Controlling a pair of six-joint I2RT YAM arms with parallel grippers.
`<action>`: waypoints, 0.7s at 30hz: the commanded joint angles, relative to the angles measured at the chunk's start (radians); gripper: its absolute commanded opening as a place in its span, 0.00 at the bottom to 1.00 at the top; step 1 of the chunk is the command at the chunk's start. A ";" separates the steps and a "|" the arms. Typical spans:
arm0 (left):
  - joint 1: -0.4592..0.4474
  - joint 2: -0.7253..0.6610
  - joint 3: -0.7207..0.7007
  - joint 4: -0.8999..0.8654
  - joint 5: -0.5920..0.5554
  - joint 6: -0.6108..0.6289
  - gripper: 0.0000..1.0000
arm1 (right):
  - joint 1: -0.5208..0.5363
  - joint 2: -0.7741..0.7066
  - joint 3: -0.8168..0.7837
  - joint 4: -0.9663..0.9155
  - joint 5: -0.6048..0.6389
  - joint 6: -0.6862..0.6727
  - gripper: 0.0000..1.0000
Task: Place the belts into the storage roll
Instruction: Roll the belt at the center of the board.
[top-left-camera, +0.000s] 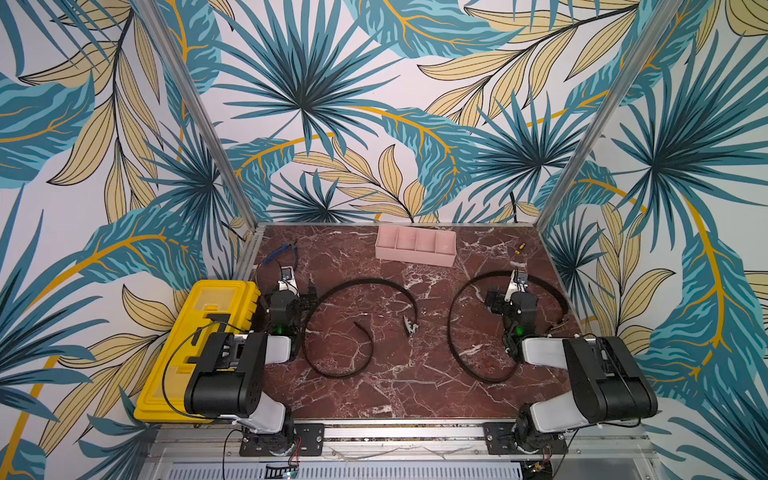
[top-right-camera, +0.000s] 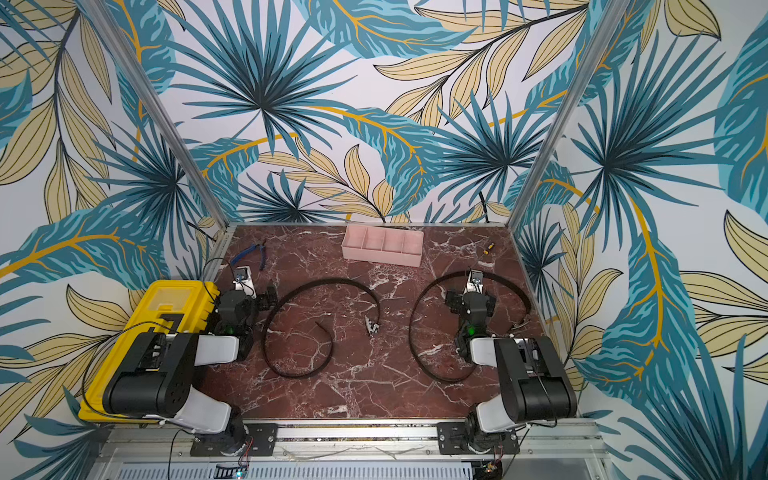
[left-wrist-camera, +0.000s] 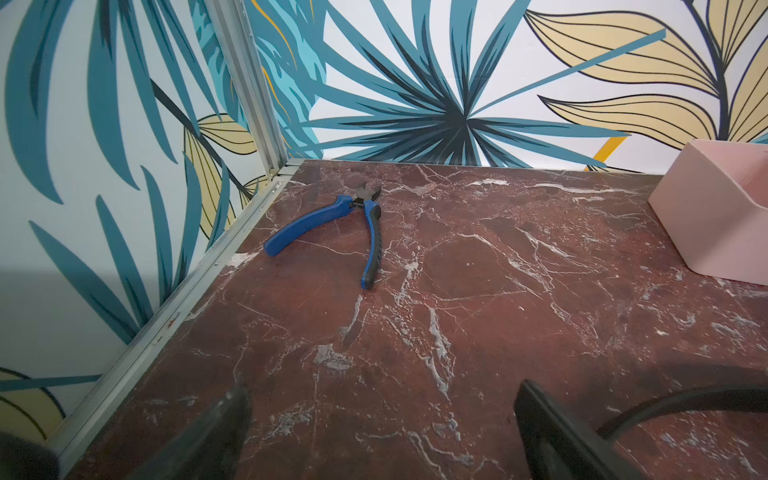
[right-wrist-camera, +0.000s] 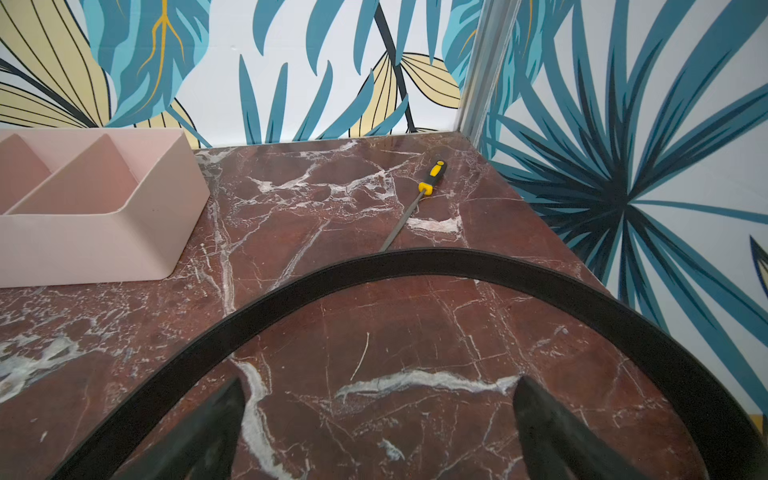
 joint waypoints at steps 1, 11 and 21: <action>0.001 -0.001 0.000 0.000 0.006 -0.004 1.00 | 0.000 -0.010 0.000 0.000 -0.004 0.005 1.00; 0.001 -0.001 0.001 0.000 0.006 -0.005 1.00 | -0.001 -0.008 0.003 -0.001 -0.005 0.005 0.99; -0.001 -0.106 0.021 -0.076 0.016 0.010 1.00 | -0.013 -0.034 -0.020 0.031 0.010 0.011 0.99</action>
